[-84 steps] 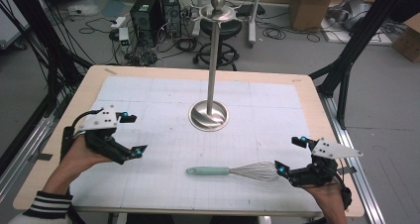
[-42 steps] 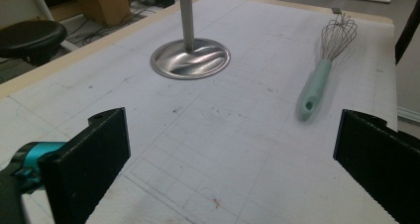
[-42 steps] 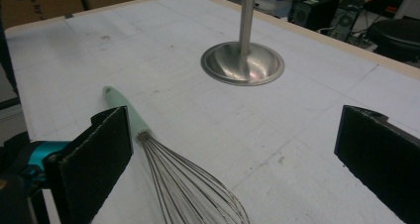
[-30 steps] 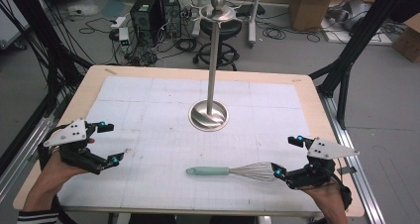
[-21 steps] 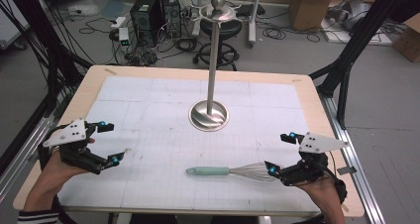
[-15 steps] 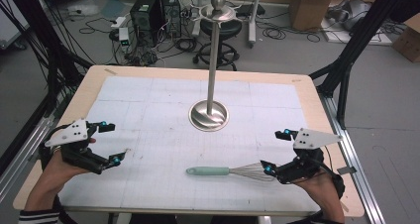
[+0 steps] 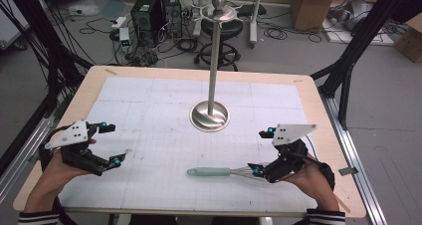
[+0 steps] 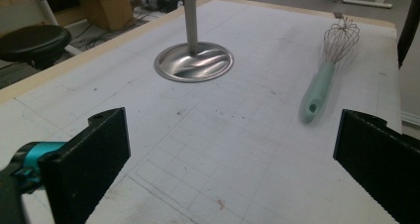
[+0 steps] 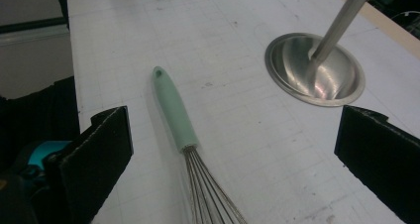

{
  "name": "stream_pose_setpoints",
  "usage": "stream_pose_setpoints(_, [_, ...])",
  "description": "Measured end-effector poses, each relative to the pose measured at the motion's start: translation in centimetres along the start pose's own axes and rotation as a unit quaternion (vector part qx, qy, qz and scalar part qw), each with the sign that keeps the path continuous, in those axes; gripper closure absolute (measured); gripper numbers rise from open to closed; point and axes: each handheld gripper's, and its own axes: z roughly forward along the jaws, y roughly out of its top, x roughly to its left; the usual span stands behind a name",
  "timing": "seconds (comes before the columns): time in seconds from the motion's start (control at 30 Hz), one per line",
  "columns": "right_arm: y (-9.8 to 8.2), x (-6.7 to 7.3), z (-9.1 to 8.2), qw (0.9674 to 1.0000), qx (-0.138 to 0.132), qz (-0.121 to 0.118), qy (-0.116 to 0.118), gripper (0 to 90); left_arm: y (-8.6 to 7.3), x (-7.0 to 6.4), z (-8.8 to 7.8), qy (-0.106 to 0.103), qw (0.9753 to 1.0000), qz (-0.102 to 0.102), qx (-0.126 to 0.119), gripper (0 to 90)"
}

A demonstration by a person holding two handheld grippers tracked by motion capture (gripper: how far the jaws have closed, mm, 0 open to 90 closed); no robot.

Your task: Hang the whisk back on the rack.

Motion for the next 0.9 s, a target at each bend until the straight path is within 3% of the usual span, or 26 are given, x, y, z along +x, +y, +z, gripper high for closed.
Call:
stream_pose_setpoints(0.47, [1.8, 0.4, 4.7, 0.9969, 0.059, -0.03, 0.044, 0.5, 0.0, 0.2, 0.0, 0.004, 1.0, -0.004, -0.002, 1.7])
stream_pose_setpoints(0.73, [2.2, 1.1, 7.6, 0.9901, 0.106, -0.054, 0.074, 0.6, 0.0, 0.2, 0.1, 0.009, 0.9999, -0.005, 0.001, 1.7])
stream_pose_setpoints(0.9, [2.2, 1.3, 8.4, 0.9866, 0.125, -0.061, 0.085, 0.6, 0.0, 0.2, 0.1, 0.008, 0.9999, -0.006, 0.001, 1.7])
